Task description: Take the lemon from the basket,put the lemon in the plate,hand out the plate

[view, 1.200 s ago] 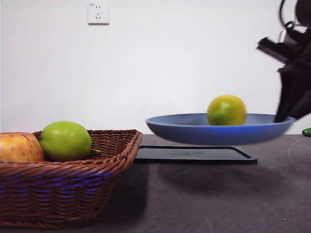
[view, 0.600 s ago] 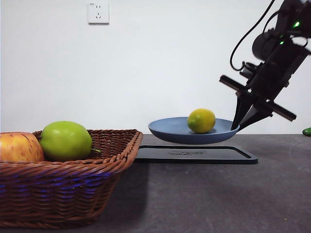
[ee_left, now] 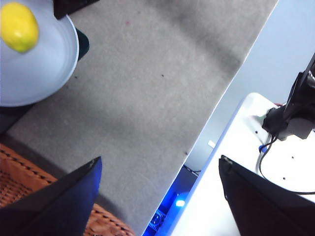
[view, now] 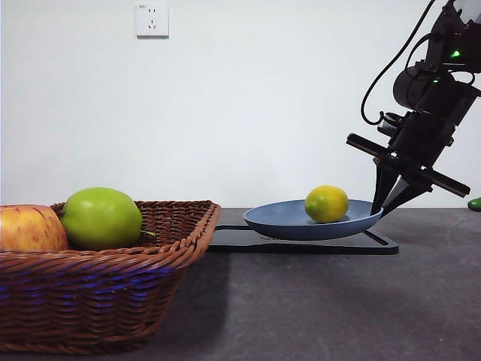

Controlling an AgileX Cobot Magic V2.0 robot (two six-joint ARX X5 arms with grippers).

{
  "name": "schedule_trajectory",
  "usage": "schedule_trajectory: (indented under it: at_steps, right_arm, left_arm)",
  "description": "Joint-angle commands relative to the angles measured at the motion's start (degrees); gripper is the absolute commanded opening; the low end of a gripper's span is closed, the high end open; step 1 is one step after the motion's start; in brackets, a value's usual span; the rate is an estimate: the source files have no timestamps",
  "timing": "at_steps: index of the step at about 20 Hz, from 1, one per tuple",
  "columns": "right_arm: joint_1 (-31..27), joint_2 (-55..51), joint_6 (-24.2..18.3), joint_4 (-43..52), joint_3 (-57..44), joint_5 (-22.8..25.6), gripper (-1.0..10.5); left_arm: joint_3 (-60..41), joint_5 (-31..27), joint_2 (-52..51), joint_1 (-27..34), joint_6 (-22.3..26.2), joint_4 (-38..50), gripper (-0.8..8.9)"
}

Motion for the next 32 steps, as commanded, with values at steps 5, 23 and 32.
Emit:
schedule_trajectory:
  at_steps: [5, 23, 32]
  right_arm:
    - [0.07, 3.08, -0.5, 0.66, 1.46, -0.31, 0.0]
    - [-0.66, -10.45, -11.47, -14.62, 1.44, -0.92, 1.2]
    - [16.02, -32.94, -14.91, -22.73, -4.57, 11.23, 0.0]
  left_arm:
    - [1.22, -0.09, 0.74, -0.76, 0.42, 0.85, 4.12]
    - [1.2, -18.51, 0.76, 0.31, 8.76, 3.21, 1.1]
    - [1.05, -17.38, 0.74, 13.22, 13.68, -1.99, 0.06]
